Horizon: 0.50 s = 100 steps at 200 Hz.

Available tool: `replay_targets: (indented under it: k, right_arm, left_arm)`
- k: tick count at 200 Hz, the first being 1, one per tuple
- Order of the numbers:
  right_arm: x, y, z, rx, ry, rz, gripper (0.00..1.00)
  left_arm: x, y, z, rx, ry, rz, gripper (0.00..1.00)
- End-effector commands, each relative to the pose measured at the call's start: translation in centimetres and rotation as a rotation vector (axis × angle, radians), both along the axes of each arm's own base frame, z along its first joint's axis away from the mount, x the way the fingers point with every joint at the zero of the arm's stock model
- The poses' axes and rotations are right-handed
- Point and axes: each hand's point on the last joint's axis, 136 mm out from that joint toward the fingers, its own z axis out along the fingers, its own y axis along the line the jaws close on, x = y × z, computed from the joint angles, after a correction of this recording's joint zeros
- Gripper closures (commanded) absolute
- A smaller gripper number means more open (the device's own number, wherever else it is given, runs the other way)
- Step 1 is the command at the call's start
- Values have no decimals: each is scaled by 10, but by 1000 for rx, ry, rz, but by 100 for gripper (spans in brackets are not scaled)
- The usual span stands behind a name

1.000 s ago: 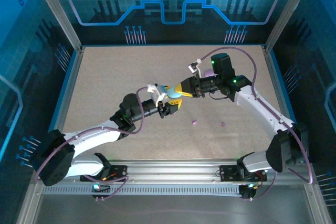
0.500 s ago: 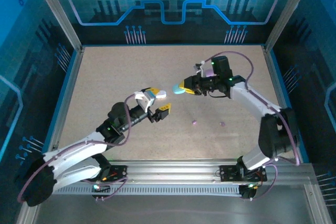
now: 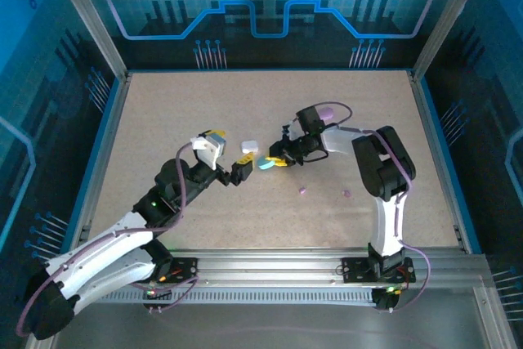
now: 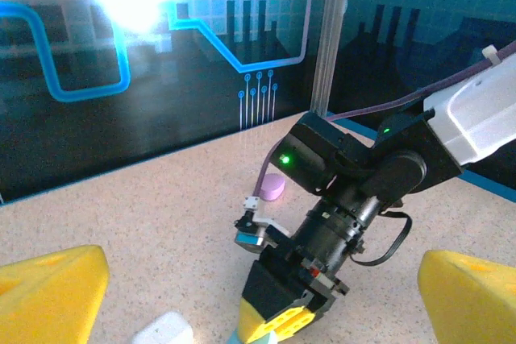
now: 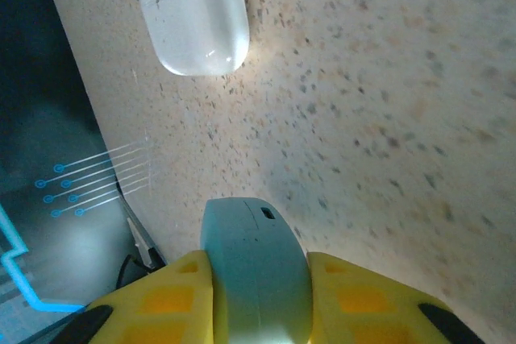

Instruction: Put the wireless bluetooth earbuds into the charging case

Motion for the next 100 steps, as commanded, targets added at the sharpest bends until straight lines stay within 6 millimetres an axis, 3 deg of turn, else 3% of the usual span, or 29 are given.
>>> replay_targets:
  k: [1,60,100]
  right_arm:
    - [12,15,-3,-18,-58,26,83]
    - [9,14,-30,-113,-34,29,74]
    - [8,2,-20,-174,-70,37,57]
  left_arm:
    - [4,3,8,-32,56,9,1]
    - [14,-7,4,-44,169,-20,1]
    - [13,-11,11,-76,153,-51,1]
